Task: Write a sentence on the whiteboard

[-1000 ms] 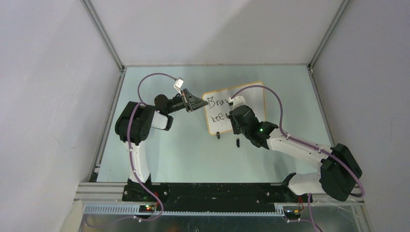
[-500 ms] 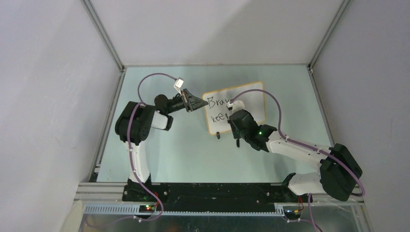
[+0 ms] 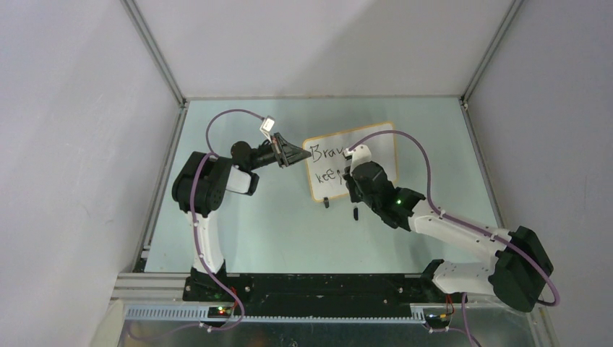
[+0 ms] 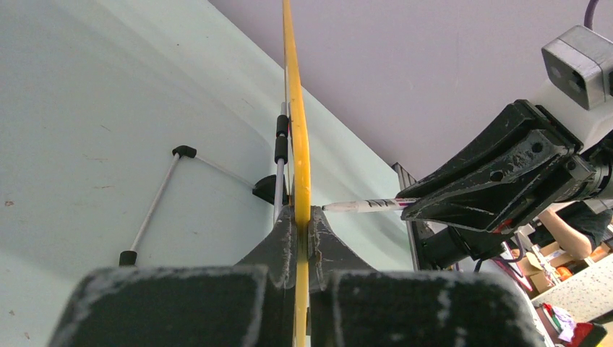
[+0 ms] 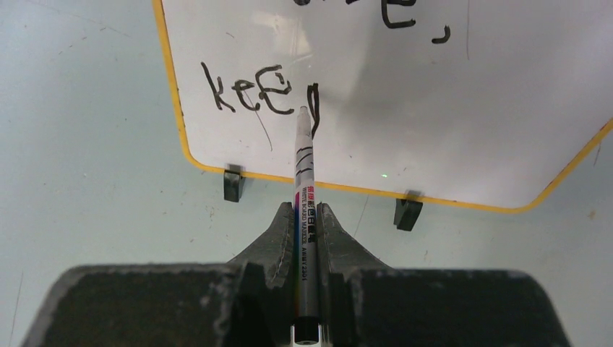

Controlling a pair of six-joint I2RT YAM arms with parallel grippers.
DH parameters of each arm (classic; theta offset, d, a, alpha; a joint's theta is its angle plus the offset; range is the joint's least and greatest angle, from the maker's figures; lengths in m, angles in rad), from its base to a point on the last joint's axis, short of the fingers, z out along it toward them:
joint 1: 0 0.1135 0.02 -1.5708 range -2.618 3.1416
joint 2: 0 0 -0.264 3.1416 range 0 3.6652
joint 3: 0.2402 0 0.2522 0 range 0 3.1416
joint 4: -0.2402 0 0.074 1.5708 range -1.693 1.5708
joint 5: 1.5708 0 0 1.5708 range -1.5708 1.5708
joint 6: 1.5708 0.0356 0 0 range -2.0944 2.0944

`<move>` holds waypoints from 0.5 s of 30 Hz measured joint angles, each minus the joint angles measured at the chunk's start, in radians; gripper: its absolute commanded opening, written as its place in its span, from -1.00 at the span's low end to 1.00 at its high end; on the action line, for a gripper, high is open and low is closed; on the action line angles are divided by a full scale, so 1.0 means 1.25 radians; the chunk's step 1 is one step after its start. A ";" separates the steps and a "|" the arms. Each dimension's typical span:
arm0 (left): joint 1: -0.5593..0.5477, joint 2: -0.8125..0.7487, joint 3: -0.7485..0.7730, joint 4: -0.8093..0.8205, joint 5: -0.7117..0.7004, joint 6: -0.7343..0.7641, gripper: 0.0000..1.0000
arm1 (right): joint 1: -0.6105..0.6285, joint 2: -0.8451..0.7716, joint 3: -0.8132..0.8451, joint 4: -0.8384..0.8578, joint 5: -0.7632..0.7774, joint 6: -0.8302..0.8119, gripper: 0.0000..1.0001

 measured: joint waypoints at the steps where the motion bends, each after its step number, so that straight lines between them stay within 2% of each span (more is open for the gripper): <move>1: 0.000 0.000 0.000 0.000 0.000 0.000 -1.00 | 0.000 0.001 0.000 0.006 0.000 -0.004 -1.00; 15: 0.000 0.000 0.000 0.000 0.000 0.000 -1.00 | -0.002 0.034 0.000 0.055 0.021 -0.031 -1.00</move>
